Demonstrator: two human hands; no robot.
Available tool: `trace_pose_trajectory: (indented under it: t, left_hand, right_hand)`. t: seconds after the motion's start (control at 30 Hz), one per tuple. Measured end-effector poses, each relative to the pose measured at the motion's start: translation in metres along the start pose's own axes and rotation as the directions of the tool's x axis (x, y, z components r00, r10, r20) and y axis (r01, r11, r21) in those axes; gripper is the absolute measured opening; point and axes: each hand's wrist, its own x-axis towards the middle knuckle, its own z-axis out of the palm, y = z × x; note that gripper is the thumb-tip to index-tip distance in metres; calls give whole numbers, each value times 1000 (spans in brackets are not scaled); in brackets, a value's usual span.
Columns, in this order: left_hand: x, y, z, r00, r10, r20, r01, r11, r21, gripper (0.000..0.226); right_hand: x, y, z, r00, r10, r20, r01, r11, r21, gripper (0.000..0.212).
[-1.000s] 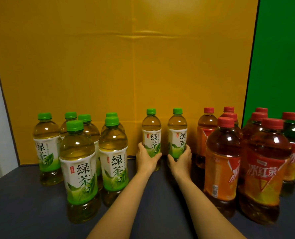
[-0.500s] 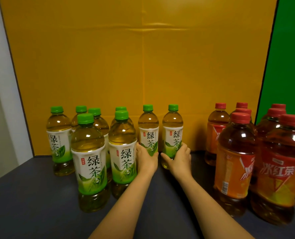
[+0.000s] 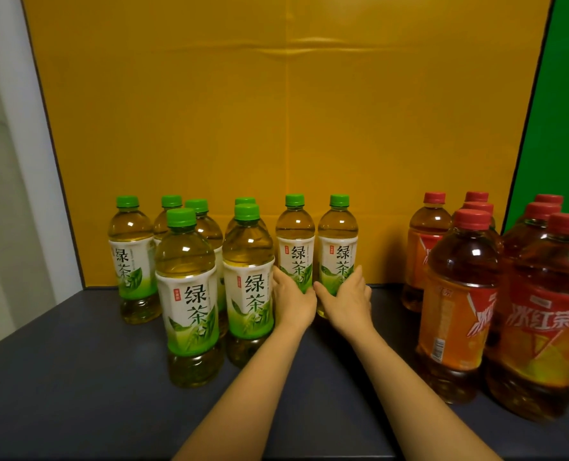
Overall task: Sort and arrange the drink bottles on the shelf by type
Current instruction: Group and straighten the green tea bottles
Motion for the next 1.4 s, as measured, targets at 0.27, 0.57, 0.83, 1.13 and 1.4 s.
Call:
trace_pose_trajectory:
  t: [0.27, 0.57, 0.83, 1.13, 1.4]
  left_hand:
    - [-70, 15, -59, 947, 177, 268, -83, 941, -328, 55]
    - [-111, -39, -160, 842, 308, -443, -358, 933, -32, 20]
    - [-76, -56, -176, 987, 107, -121, -118, 989, -88, 84]
    - [-75, -58, -168, 994, 105, 11, -101, 975, -200, 65]
    - [-74, -33, -125, 973, 222, 61, -210, 963, -167, 73]
  right_hand:
    - [-47, -36, -23, 928, -356, -113, 373, 875, 309, 48]
    - [-74, -54, 10, 889, -396, 230, 251, 841, 479, 67]
    - [-76, -53, 23, 887, -417, 198, 362, 895, 262, 74]
    - [-77, -30, -11, 936, -351, 33, 337, 918, 210, 65]
    - [-57, -3, -36, 964, -235, -125, 250, 960, 123, 70]
